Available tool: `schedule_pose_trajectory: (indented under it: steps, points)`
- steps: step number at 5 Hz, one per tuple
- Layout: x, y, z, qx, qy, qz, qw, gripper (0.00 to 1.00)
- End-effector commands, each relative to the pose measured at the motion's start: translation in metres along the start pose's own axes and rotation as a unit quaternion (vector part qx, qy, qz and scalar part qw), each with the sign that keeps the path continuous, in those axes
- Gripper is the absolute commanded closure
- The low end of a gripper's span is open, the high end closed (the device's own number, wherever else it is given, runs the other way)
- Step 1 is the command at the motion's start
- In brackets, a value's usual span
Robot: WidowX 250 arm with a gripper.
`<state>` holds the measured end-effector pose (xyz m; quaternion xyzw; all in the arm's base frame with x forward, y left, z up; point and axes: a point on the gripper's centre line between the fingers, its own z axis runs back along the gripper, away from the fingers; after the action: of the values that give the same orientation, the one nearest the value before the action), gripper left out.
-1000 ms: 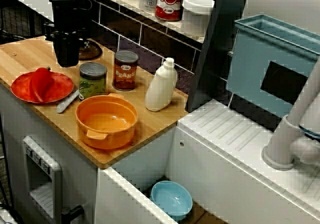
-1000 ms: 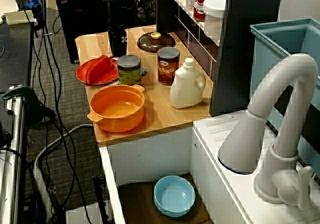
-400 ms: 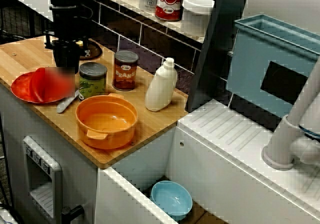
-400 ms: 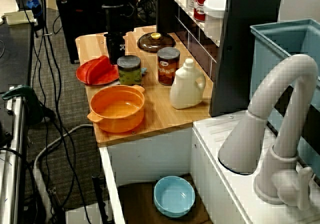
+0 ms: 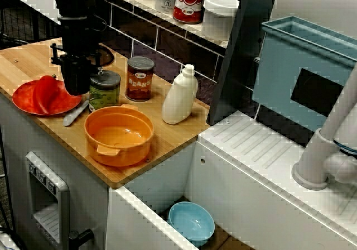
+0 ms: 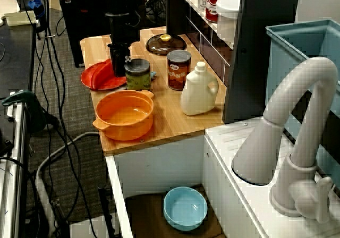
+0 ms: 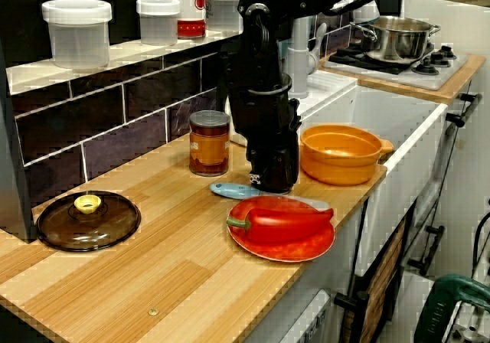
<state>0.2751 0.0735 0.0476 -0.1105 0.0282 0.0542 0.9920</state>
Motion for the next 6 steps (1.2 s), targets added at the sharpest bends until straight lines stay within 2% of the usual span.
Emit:
schedule_pose_trajectory:
  steps: [1,2,4,6]
  points:
    - [0.0031,-0.0103,0.008,0.005,-0.028,-0.002,0.9996,1.0]
    - [0.0064,-0.012,0.0041,0.006,-0.024,0.003,0.9997,1.0]
    - [0.0107,-0.0135,0.0026,-0.007,-0.013,0.016,0.9998,1.0]
    - [0.0127,-0.0199,-0.0012,-0.007,-0.016,0.019,0.9997,1.0]
